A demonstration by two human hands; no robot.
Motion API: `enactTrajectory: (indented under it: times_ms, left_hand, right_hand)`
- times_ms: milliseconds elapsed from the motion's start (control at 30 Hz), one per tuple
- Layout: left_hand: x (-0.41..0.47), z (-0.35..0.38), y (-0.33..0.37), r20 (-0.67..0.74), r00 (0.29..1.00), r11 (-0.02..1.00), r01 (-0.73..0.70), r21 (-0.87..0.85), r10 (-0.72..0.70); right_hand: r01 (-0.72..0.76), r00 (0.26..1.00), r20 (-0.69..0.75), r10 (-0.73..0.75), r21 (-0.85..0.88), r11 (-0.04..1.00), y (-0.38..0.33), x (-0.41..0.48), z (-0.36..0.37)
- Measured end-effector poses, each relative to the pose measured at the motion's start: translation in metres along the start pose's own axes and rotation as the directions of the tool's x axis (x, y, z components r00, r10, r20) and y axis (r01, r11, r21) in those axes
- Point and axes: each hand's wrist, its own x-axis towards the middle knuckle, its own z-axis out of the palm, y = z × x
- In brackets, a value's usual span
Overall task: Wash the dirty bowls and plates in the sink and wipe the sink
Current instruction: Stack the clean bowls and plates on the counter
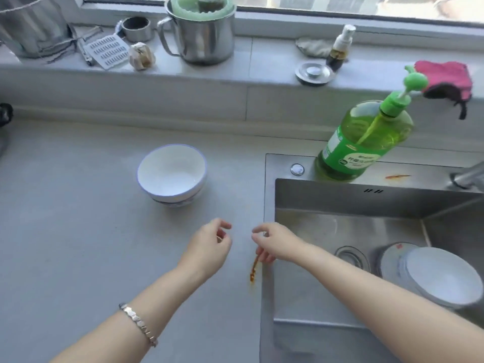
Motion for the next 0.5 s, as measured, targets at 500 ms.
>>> enactTrajectory:
  times_ms: [500]
  left_hand:
    - [-0.002,0.322,0.153,0.505,0.857,0.994,0.065,0.087,-0.101]
  right_hand:
    - [-0.398,0.723,-0.432,0.539,0.378,0.836,0.333,-0.138,-0.205]
